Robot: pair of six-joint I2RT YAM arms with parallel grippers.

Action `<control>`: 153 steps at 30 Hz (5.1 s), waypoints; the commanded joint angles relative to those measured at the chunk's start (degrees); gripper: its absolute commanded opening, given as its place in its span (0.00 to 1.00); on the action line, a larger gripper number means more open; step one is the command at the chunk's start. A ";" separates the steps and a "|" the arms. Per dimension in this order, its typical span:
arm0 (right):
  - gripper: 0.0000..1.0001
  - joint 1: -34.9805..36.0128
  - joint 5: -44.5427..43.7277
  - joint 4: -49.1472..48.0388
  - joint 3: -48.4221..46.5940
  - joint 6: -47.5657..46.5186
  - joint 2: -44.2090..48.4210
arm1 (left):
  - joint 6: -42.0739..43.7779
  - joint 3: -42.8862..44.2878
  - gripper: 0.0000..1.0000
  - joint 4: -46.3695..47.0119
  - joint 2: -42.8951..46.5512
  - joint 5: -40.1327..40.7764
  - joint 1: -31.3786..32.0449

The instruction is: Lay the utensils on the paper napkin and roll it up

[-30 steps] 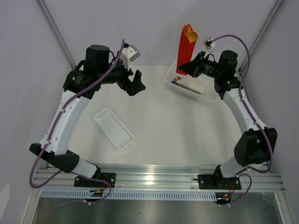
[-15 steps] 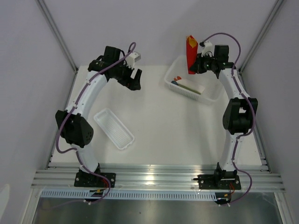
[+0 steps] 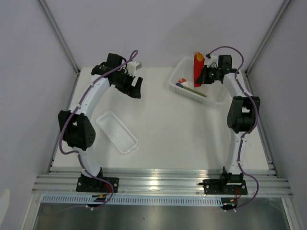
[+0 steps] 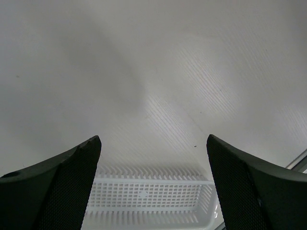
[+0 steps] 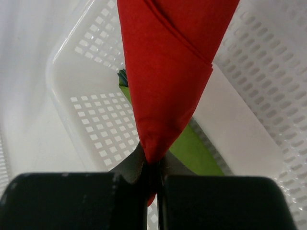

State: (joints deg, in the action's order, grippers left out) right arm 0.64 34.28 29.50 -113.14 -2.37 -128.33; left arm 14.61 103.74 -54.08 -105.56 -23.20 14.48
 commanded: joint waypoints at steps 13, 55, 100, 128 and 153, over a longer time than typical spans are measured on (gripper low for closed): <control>0.00 -1.61 -5.19 9.70 -6.11 -6.32 -0.86 | 1.30 3.22 0.93 0.39 -4.04 0.26 -3.23; 0.00 1.20 -9.06 28.77 -15.78 -16.61 -6.39 | 0.60 -2.41 0.92 1.00 -1.93 0.35 -3.32; 0.32 -4.25 6.76 33.79 -15.70 -4.58 -15.99 | -0.90 -3.99 0.90 1.00 -1.84 -1.50 -3.32; 0.59 -2.84 -12.75 26.23 -12.89 2.11 -10.27 | -1.25 -1.35 0.90 0.30 -1.84 -3.25 -3.32; 0.90 1.81 -32.44 22.36 -10.79 1.32 -7.11 | -0.64 0.15 0.90 -0.41 -1.85 -3.69 -3.23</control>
State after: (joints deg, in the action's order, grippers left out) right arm 2.66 5.39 53.36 -124.51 -0.36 -139.70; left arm 14.02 101.43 -54.39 -109.80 -25.67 11.38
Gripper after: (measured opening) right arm 0.898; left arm 0.898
